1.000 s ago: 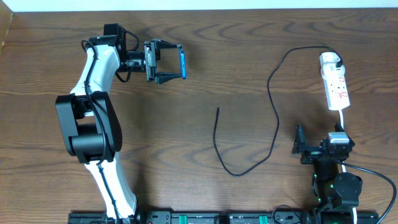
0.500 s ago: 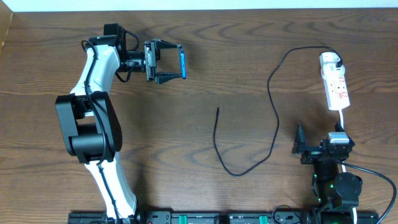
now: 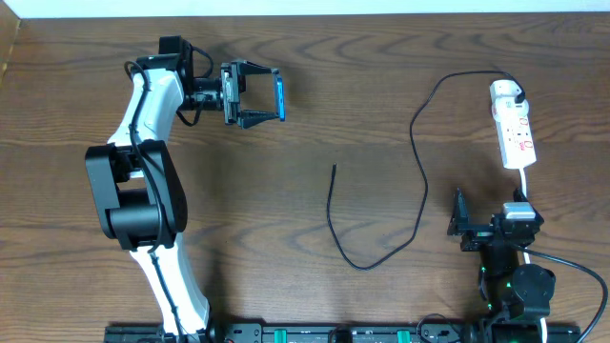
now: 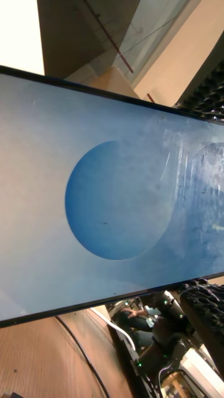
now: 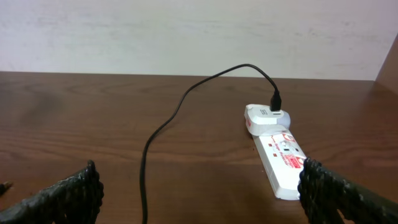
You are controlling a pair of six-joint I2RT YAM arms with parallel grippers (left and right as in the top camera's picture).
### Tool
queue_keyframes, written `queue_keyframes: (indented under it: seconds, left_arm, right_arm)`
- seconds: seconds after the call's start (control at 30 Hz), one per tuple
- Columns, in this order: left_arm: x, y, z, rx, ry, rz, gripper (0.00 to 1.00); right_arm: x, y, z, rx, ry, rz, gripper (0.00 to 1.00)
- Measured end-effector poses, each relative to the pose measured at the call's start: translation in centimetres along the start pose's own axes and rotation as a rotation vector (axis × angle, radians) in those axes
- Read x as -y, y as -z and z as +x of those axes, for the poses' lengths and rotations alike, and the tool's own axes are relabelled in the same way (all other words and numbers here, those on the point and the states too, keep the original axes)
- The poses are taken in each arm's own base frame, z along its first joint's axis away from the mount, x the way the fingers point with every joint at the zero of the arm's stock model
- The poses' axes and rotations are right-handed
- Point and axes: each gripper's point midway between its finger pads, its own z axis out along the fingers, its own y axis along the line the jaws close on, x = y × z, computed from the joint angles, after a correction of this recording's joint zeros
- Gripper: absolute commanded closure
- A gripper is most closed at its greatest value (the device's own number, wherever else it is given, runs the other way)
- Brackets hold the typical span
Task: Plug charger to phone and switch on socket
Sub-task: 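Hold the phone raised in the left gripper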
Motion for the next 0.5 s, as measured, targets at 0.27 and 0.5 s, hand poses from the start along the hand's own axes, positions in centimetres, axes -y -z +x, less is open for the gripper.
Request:
queue_keyframes:
  seconds: [0.27,0.5]
  left_arm:
    - [0.00,0.00,0.01,0.000,0.000,0.000,0.93]
    - [0.00,0.00,0.01,0.000,0.000,0.000,0.92]
  right_arm:
    - [0.00,0.00,0.00,0.000,0.000,0.000,0.01]
    - [0.00,0.00,0.00,0.000,0.000,0.000,0.01]
